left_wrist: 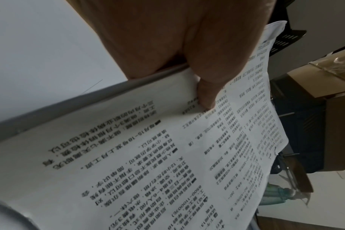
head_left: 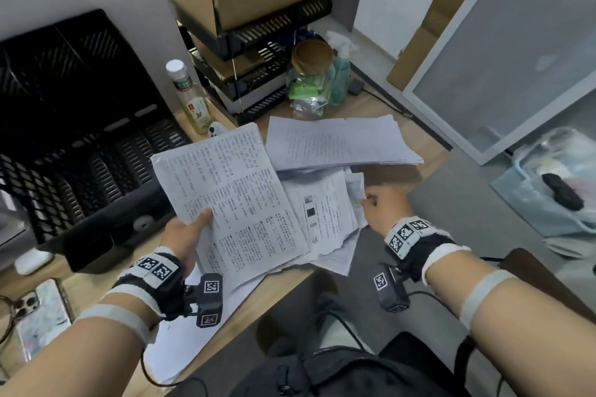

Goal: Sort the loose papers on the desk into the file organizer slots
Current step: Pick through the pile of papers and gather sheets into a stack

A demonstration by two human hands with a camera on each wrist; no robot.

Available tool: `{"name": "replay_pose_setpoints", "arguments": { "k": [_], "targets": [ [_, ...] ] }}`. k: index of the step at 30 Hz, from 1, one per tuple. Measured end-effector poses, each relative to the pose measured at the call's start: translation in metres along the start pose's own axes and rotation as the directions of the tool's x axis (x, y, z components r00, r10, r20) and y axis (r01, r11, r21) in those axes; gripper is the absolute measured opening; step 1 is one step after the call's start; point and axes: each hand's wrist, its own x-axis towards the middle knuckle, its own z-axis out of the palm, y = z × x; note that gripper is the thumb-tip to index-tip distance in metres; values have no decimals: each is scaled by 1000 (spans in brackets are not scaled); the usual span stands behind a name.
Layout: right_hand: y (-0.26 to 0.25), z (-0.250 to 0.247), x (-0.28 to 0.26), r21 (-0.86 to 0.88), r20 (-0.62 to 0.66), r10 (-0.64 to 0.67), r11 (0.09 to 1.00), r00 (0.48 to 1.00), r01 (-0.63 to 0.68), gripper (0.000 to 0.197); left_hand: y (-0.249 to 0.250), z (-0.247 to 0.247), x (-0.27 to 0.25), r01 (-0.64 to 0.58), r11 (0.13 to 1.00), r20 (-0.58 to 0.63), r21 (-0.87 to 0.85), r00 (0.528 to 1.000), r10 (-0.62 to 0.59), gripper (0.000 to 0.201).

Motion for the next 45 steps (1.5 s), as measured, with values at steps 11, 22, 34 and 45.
{"name": "replay_pose_setpoints", "arguments": {
  "k": [11, 22, 34, 45],
  "targets": [
    [-34, -117, -1, -188, -248, -196, 970, 949, 152, 12, 21, 10, -5, -47, 997, 21, -62, 999, 48, 34],
    [-51, -207, 15, 86, -611, -140, 967, 779, 241, 16, 30, -1, -3, -97, 986, -112, -134, 990, 82, 43],
    [20, -33, 71, 218, -61, 219, 955, 974, -201, 24, 18, -59, -12, -154, 984, -314, -90, 942, 119, 50],
    [41, -54, 109, 296, -125, 254, 932, 959, -208, 15, 41, -29, -15, -195, 952, -227, -235, 964, 141, 29]
  ]
}}
